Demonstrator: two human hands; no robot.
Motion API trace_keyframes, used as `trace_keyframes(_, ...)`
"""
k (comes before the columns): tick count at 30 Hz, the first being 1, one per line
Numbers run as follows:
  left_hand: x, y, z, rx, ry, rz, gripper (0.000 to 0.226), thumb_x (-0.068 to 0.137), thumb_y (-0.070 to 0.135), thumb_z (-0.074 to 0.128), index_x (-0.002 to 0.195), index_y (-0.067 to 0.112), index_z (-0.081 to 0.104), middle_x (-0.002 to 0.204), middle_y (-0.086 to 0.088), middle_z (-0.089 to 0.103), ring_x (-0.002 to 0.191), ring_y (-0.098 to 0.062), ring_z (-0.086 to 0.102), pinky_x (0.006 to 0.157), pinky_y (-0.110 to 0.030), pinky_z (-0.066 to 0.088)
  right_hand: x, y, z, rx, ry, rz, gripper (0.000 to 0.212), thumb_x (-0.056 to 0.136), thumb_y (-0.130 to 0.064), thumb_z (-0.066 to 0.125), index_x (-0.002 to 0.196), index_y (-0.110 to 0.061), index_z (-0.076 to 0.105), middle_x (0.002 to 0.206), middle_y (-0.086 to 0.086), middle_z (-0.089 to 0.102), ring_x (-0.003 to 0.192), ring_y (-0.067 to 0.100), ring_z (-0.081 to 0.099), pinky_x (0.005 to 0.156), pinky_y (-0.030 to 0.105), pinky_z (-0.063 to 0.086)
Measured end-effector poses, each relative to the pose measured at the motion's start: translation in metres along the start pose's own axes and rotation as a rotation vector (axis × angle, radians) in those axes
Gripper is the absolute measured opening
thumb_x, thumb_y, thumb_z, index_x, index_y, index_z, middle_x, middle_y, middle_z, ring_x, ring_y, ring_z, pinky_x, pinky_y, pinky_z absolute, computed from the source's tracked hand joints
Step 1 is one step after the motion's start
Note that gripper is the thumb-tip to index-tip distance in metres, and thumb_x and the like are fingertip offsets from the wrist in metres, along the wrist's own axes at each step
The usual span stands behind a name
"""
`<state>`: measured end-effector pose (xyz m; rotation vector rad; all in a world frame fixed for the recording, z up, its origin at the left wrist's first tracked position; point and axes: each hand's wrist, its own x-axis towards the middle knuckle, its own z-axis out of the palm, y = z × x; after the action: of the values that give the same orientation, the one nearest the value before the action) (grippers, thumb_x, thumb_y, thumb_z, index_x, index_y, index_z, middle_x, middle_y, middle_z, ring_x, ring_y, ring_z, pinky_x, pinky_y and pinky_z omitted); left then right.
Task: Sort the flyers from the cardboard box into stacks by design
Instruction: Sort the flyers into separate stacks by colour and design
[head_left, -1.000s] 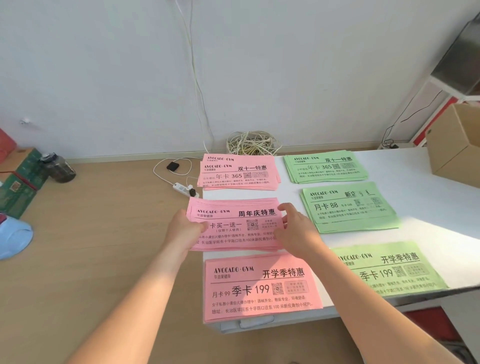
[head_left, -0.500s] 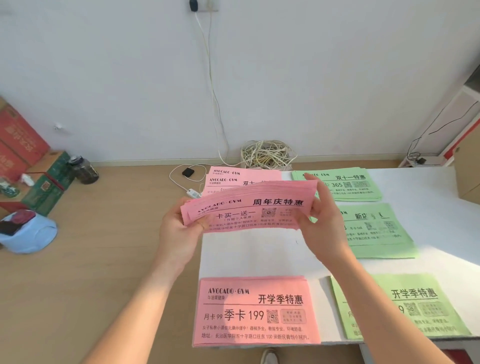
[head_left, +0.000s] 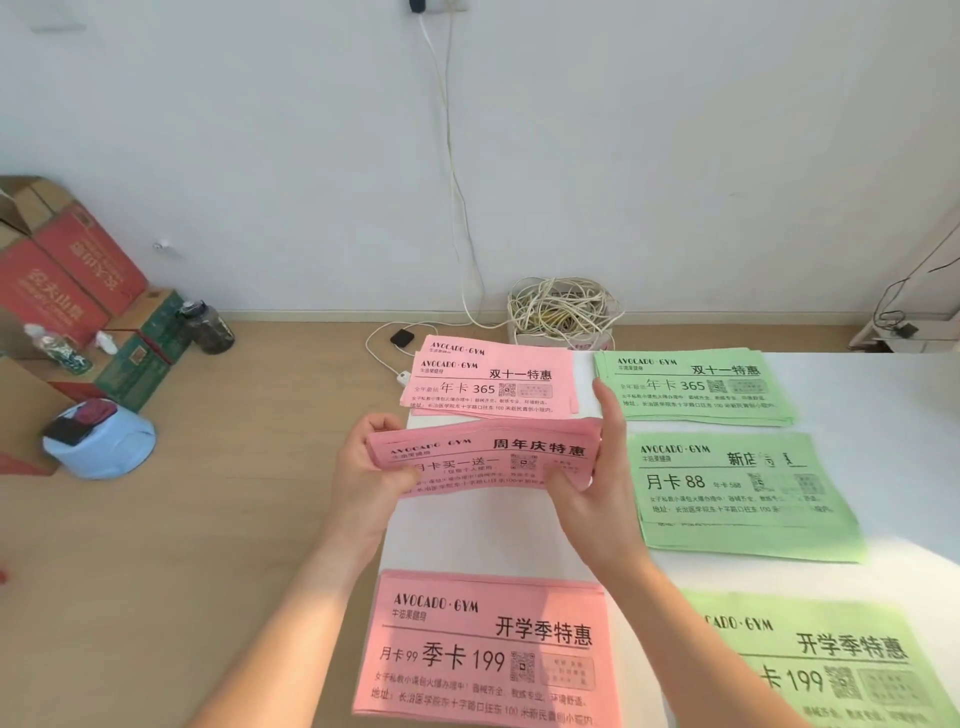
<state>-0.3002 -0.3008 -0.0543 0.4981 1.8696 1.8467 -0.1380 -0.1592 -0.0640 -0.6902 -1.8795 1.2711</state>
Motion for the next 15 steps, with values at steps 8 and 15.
trace_keyframes(8, 0.001, 0.002, 0.004, -0.114, -0.053, 0.030, 0.031, 0.070, 0.015, 0.077, 0.087, 0.018, 0.051, 0.076, 0.004, 0.067, 0.072, -0.016, 0.062, 0.065, -0.029, 0.051, -0.002, 0.014, 0.003, -0.316, 0.017, -0.134, 0.054, 0.080, -0.002, 0.057, 0.129, -0.025, 0.055, 0.105, 0.001, 0.045, 0.098, 0.001, 0.045, 0.089, 0.017, 0.040)
trace_keyframes(15, 0.009, 0.009, -0.002, -0.122, -0.099, 0.059, 0.027, 0.075, 0.035, 0.073, 0.092, 0.018, 0.060, 0.092, -0.008, 0.067, 0.087, -0.018, 0.062, 0.076, -0.031, 0.052, -0.003, 0.010, -0.002, -0.390, 0.029, -0.105, 0.059, 0.074, -0.004, 0.054, 0.128, -0.026, 0.050, 0.116, 0.000, 0.043, 0.102, 0.008, 0.045, 0.091, 0.011, 0.036)
